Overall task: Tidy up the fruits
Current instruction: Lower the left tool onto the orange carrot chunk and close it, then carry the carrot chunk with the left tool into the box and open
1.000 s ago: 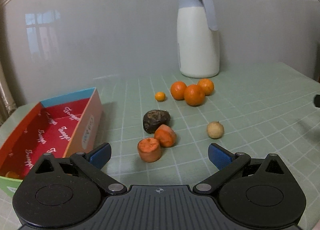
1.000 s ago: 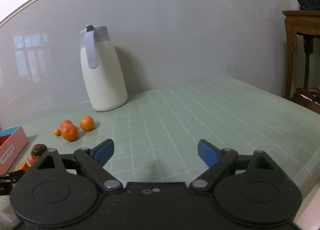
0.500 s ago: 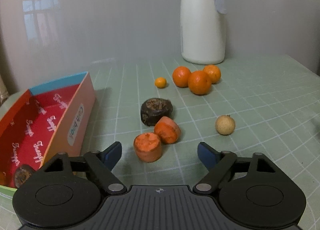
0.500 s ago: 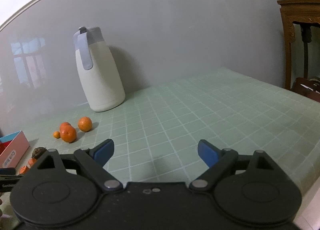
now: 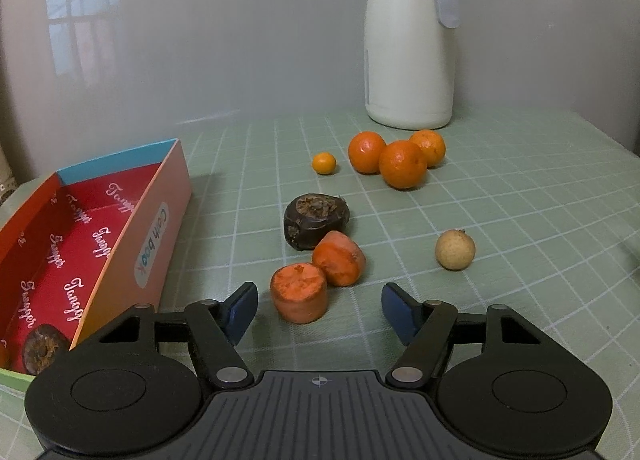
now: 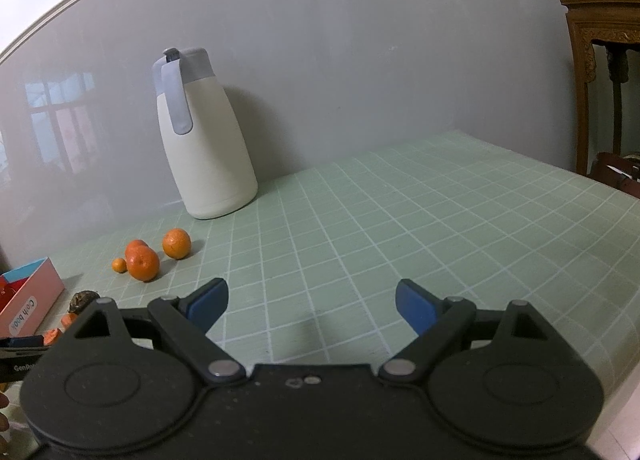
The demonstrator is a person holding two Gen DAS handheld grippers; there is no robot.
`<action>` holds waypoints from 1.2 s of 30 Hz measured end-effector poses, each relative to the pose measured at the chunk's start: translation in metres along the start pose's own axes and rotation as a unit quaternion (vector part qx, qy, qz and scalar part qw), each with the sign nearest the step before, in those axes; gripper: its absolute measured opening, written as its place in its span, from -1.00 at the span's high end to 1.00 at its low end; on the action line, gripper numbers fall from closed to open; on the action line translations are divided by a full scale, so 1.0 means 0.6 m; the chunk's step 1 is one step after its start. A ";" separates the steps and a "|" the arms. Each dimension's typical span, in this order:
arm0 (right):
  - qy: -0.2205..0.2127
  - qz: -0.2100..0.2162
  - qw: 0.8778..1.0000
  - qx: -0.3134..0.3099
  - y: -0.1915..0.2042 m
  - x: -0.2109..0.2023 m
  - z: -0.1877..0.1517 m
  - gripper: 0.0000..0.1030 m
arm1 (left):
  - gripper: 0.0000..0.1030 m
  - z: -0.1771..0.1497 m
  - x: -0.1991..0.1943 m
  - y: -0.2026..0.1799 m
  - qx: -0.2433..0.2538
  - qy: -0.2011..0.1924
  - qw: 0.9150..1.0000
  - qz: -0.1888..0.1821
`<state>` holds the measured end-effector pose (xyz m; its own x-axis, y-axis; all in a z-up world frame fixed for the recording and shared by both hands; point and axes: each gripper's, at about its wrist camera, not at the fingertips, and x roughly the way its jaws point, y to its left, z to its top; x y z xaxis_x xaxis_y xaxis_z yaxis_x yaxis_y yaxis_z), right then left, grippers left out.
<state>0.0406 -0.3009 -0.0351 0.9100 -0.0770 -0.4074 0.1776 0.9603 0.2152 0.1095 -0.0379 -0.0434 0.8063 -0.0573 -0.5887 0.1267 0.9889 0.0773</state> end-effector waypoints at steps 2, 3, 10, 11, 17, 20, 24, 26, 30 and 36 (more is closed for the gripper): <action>0.000 0.002 1.000 0.002 0.000 0.000 0.000 -0.76 | -0.35 0.000 0.000 0.001 -0.002 -0.001 1.000 0.000; 0.000 0.003 1.000 0.003 0.000 0.001 0.001 -0.76 | -0.33 -0.001 -0.001 0.001 -0.003 -0.001 1.000 0.000; 0.003 0.008 1.000 0.003 0.004 0.002 0.001 -0.76 | 0.06 0.000 -0.003 0.003 -0.008 -0.006 1.000 -0.001; 0.003 0.009 1.000 0.005 0.004 0.002 0.001 -0.76 | 0.06 0.000 -0.002 0.004 -0.010 -0.006 1.000 -0.001; 0.004 0.011 1.000 0.008 0.002 0.003 0.000 -0.76 | 0.05 -0.003 -0.006 0.001 -0.003 -0.010 1.000 0.022; 0.005 0.013 1.000 0.010 0.002 0.004 0.001 -0.76 | 0.06 -0.003 -0.006 0.002 -0.004 -0.015 1.000 0.023; 0.007 0.017 1.000 0.014 0.002 0.004 0.001 -0.76 | 0.23 -0.002 -0.003 0.007 -0.014 -0.012 1.000 0.019; 0.007 0.018 1.000 0.015 0.003 0.004 0.001 -0.76 | 0.27 -0.002 -0.003 0.005 -0.010 -0.014 1.000 0.016; 0.011 0.022 1.000 0.019 0.002 0.007 0.000 -0.76 | 0.32 -0.001 0.000 0.006 -0.015 -0.014 1.000 0.011; 0.013 0.027 0.999 0.016 0.009 0.009 0.000 -0.76 | 0.42 -0.002 -0.002 0.005 -0.013 -0.017 1.000 0.008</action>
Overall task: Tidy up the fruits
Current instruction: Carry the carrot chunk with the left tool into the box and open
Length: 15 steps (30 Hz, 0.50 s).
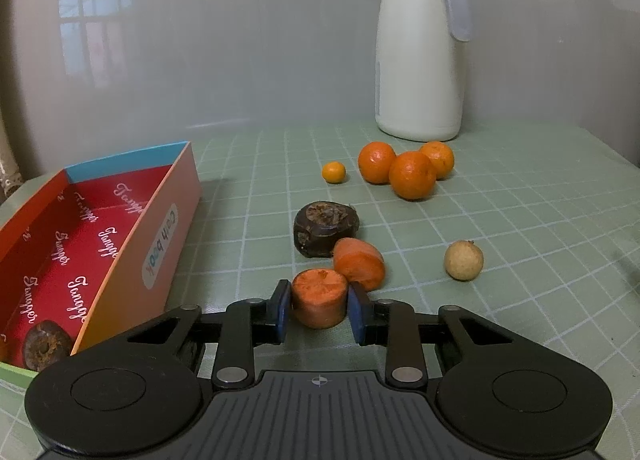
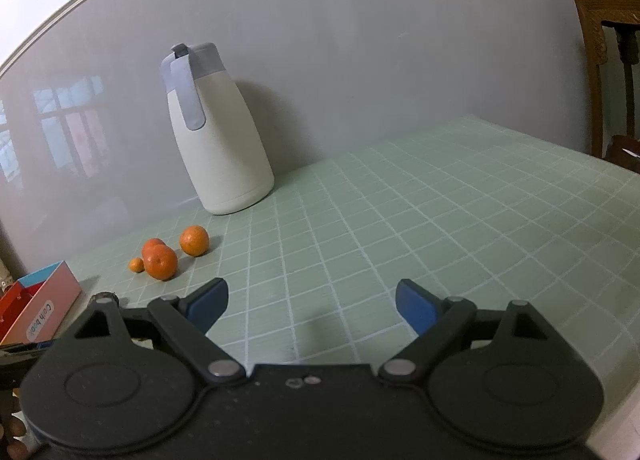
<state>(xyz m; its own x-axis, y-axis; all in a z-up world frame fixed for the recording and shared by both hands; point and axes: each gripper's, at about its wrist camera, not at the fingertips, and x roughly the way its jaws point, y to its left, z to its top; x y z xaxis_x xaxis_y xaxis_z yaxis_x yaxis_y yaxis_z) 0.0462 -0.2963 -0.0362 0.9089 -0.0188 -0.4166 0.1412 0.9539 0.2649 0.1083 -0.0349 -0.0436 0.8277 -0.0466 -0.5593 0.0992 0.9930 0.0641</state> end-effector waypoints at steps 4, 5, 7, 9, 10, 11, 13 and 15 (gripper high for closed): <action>0.001 0.001 1.000 -0.003 0.004 0.000 -0.001 -0.76 | 0.42 -0.001 -0.006 -0.001 0.005 -0.006 1.000 0.000; 0.001 0.002 1.000 -0.004 0.005 0.000 -0.001 -0.76 | 0.42 -0.001 -0.009 -0.001 0.005 -0.008 1.000 0.001; 0.001 0.002 1.000 -0.005 0.008 0.000 -0.001 -0.76 | 0.42 0.002 -0.014 0.001 0.003 -0.012 1.000 0.002; 0.000 0.003 1.000 -0.006 0.008 -0.003 -0.002 -0.76 | 0.42 0.005 -0.023 0.006 0.000 -0.018 1.000 0.005; 0.000 0.003 1.000 -0.006 0.008 -0.004 -0.002 -0.76 | 0.42 0.007 -0.028 0.010 -0.002 -0.021 1.000 0.006; 0.000 0.003 1.000 -0.006 0.009 -0.004 -0.002 -0.76 | 0.42 0.010 -0.033 0.014 -0.004 -0.025 1.000 0.009; 0.001 0.002 1.000 -0.007 0.010 -0.005 -0.002 -0.76 | 0.42 0.015 -0.044 0.025 -0.007 -0.033 0.999 0.015; 0.002 0.004 1.000 -0.008 0.013 -0.005 -0.003 -0.76 | 0.42 0.021 -0.055 0.038 -0.011 -0.042 0.999 0.023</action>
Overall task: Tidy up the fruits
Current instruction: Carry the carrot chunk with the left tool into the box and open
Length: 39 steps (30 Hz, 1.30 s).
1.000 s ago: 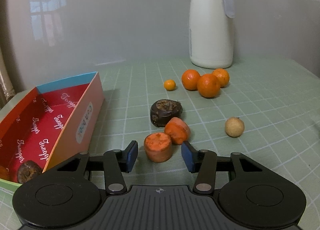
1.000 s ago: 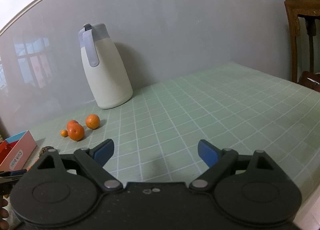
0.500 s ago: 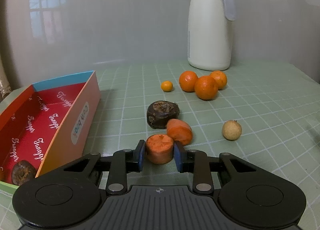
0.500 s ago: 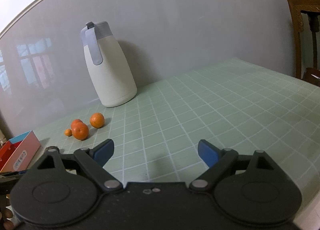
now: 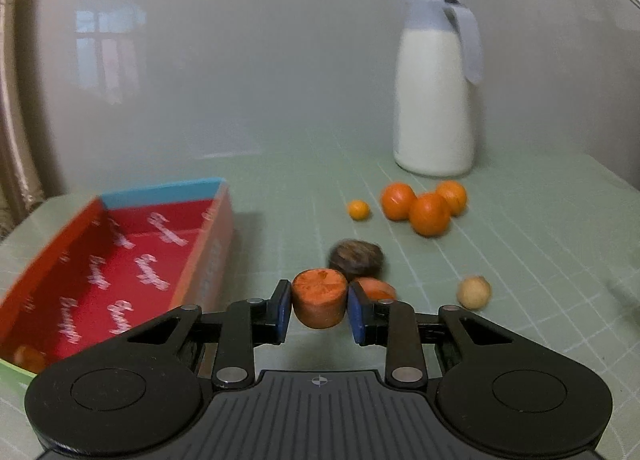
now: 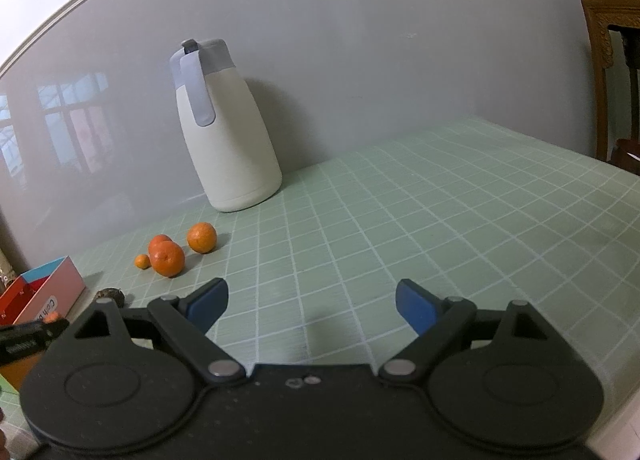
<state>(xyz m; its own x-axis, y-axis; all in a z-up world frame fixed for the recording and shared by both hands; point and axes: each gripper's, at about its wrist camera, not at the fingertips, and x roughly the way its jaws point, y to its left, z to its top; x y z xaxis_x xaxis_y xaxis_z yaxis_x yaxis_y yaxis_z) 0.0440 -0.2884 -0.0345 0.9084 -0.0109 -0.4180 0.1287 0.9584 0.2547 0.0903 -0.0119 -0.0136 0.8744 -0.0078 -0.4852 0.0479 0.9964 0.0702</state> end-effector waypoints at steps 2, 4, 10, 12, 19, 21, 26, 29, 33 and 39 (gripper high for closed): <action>0.000 0.002 1.000 -0.002 0.003 0.000 0.000 -0.76 | 0.42 0.005 -0.009 0.016 0.000 -0.008 1.000 0.011; 0.000 0.003 1.000 -0.006 0.008 -0.001 -0.001 -0.76 | 0.42 0.008 -0.018 0.035 -0.002 -0.015 1.000 0.025; 0.005 0.010 1.000 -0.020 0.032 0.004 -0.005 -0.76 | 0.42 0.007 -0.032 0.108 -0.020 -0.020 0.997 0.070; 0.006 0.013 1.000 -0.026 0.042 0.006 -0.007 -0.76 | 0.42 0.003 -0.033 0.131 -0.028 -0.016 0.996 0.082; 0.013 0.021 0.999 -0.042 0.067 0.012 -0.013 -0.76 | 0.42 -0.012 -0.025 0.209 -0.059 0.004 0.991 0.118; 0.014 0.022 0.999 -0.046 0.072 0.014 -0.014 -0.76 | 0.42 -0.017 -0.022 0.223 -0.067 0.011 0.990 0.122; 0.017 0.025 0.998 -0.052 0.083 0.016 -0.017 -0.76 | 0.42 -0.027 -0.005 0.244 -0.084 0.025 0.987 0.132; 0.018 0.027 0.998 -0.054 0.088 0.018 -0.019 -0.76 | 0.42 -0.033 0.009 0.253 -0.093 0.039 0.986 0.131; 0.019 0.029 0.998 -0.056 0.091 0.019 -0.020 -0.76 | 0.42 -0.033 0.013 0.252 -0.084 0.041 0.986 0.137; 0.020 0.029 0.998 -0.056 0.092 0.021 -0.020 -0.76 | 0.42 -0.031 0.018 0.256 -0.086 0.048 0.983 0.155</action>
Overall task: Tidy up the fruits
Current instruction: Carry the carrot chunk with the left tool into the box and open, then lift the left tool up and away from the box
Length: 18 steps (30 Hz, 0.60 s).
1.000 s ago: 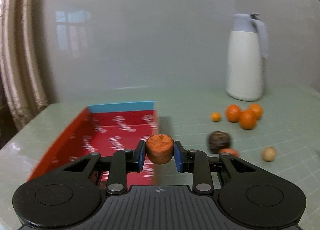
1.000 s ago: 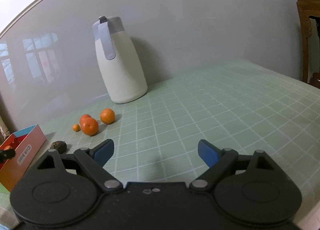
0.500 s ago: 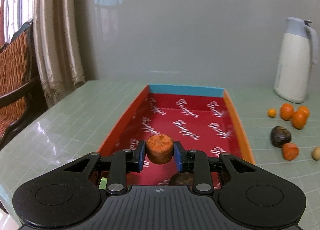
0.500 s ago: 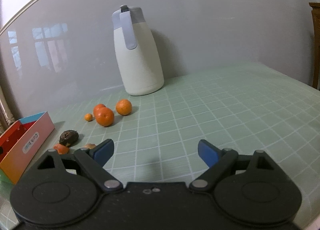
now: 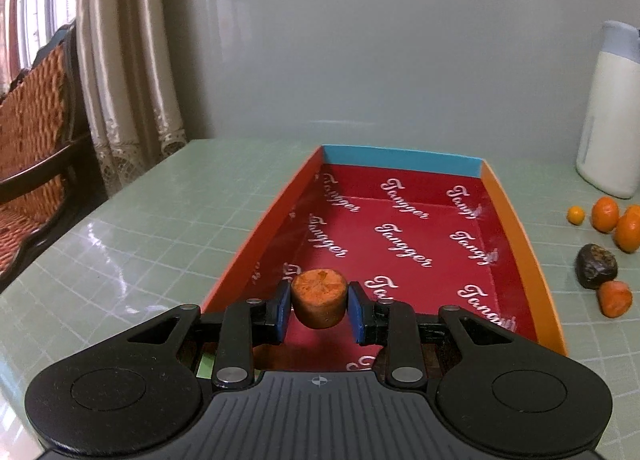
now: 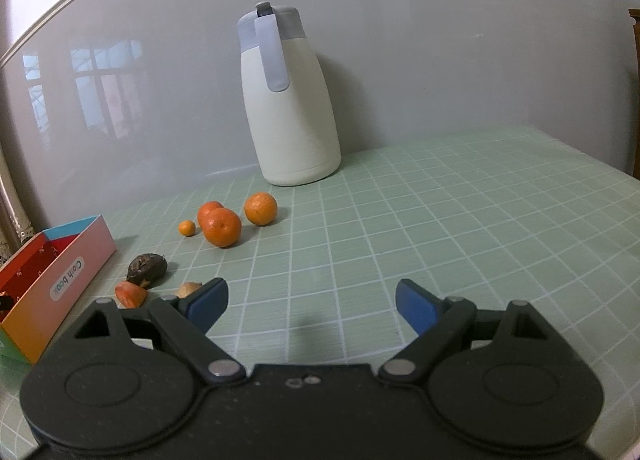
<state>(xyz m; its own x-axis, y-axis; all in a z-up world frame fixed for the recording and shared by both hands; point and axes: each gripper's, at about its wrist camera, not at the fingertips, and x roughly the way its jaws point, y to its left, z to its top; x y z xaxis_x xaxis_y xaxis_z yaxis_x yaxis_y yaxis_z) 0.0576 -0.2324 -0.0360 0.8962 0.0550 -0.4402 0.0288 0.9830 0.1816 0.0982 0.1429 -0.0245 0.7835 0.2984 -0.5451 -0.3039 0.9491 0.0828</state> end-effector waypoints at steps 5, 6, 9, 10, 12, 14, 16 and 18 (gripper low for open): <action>0.000 0.000 1.000 0.002 -0.001 0.001 0.000 -0.76 | 0.42 0.001 0.002 -0.002 0.002 0.002 1.000 0.010; 0.001 0.000 1.000 0.002 -0.001 0.001 0.000 -0.76 | 0.42 0.001 0.003 -0.002 0.002 0.003 1.000 0.011; 0.000 0.000 1.000 0.002 -0.002 0.000 0.000 -0.76 | 0.38 0.003 0.004 -0.002 0.004 0.007 1.000 0.014; 0.000 0.000 1.000 0.003 -0.003 0.000 0.000 -0.76 | 0.28 0.004 0.004 -0.002 0.004 0.008 1.000 0.014; 0.001 0.001 1.000 0.005 -0.004 0.000 0.000 -0.76 | -0.28 0.007 0.004 -0.001 0.000 0.012 1.000 0.010; 0.000 0.000 1.000 0.005 -0.005 0.000 0.001 -0.76 | -0.55 0.009 -0.001 -0.002 -0.003 0.010 1.000 -0.001; 0.000 0.001 1.000 0.005 -0.005 0.000 0.001 -0.76 | -0.61 0.008 -0.009 -0.009 0.006 0.001 1.000 0.008; 0.000 0.002 1.000 0.005 -0.005 0.000 0.001 -0.76 | -0.66 0.007 -0.013 -0.015 0.013 -0.005 1.000 0.014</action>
<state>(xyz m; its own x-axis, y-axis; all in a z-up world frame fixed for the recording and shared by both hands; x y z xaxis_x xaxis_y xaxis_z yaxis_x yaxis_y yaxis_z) 0.0576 -0.2355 -0.0358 0.8960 0.0584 -0.4401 0.0306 0.9808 0.1925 0.0969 0.1325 -0.0174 0.7800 0.3265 -0.5339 -0.3122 0.9424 0.1202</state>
